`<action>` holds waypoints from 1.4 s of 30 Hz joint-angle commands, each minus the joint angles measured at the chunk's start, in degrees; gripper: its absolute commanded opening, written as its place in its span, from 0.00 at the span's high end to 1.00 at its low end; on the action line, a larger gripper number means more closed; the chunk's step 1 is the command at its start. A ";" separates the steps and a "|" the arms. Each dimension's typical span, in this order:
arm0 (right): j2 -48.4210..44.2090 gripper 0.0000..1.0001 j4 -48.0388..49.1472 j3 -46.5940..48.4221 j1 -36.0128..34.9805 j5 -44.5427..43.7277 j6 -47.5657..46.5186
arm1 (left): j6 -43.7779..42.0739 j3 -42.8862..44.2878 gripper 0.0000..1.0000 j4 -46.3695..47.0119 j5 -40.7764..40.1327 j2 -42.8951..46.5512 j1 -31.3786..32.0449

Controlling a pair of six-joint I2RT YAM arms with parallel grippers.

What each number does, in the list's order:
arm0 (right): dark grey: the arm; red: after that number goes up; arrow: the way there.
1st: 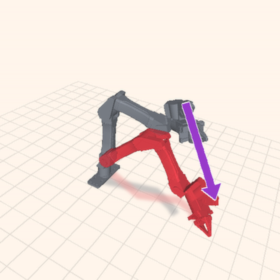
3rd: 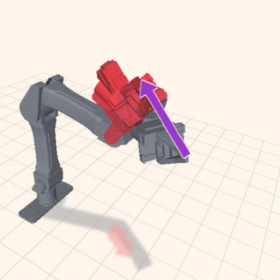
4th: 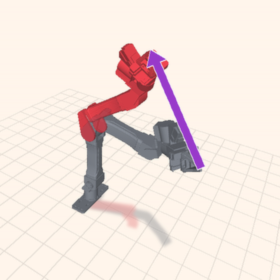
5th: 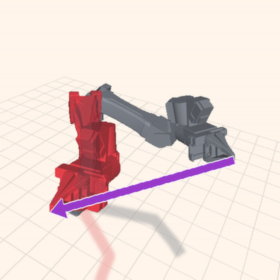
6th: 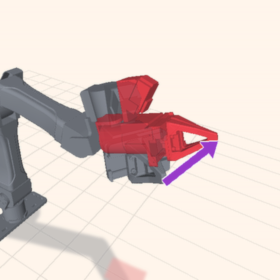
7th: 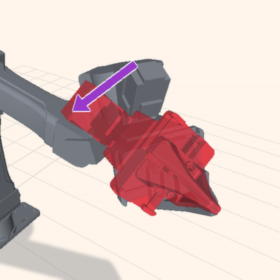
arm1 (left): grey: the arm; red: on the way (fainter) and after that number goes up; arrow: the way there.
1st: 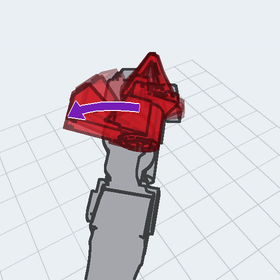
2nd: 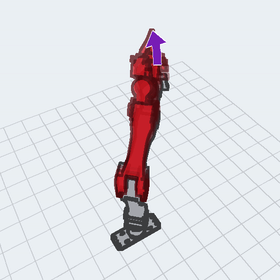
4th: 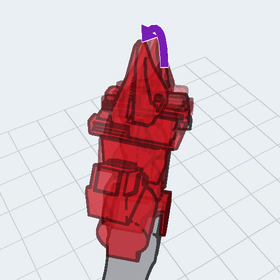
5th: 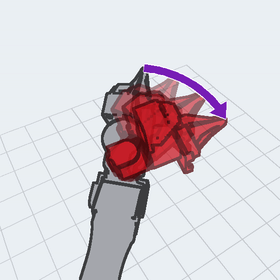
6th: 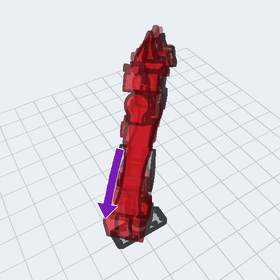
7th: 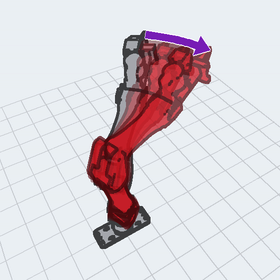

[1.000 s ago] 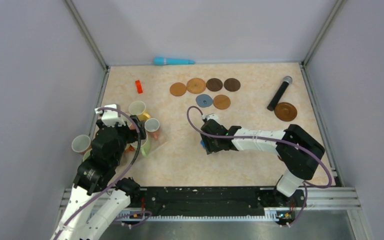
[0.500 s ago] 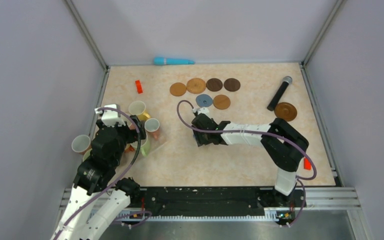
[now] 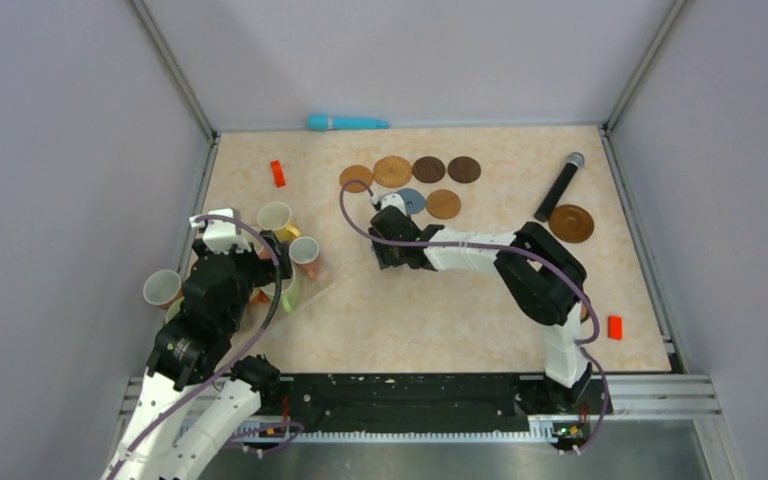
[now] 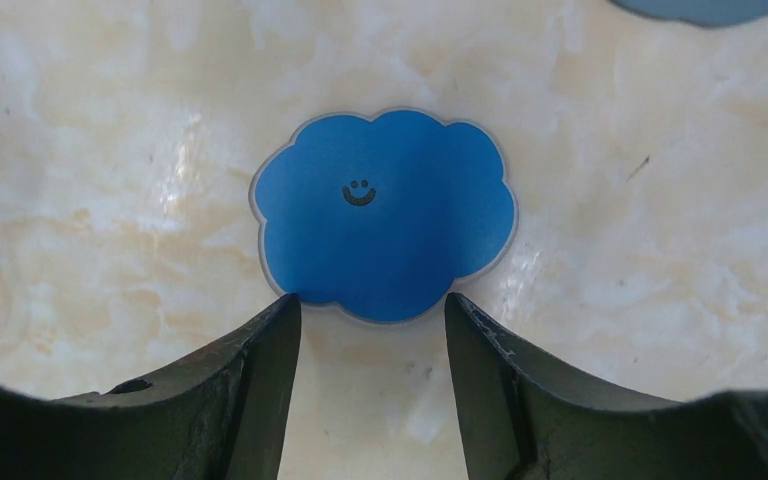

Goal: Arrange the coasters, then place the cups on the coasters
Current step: Move the coaster to the center of the board.

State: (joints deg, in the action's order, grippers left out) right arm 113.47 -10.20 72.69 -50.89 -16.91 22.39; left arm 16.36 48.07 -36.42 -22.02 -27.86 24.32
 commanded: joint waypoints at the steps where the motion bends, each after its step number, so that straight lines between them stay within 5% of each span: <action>1: 5.49 0.45 -0.33 3.96 2.06 2.04 -1.68 | 0.08 -0.35 0.06 2.19 -0.99 0.19 0.10; 18: 17.31 0.46 -0.50 20.15 4.58 0.84 -2.16 | -0.01 -0.32 0.06 2.24 -0.97 -0.01 0.07; 42: 21.75 0.47 -6.97 30.36 6.73 -7.20 -1.31 | -0.10 -0.39 0.06 2.25 -1.27 -0.41 0.10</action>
State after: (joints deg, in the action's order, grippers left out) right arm 133.05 -11.79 101.25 -44.60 -21.21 22.28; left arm 16.34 48.07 -36.42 -22.35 -27.90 24.32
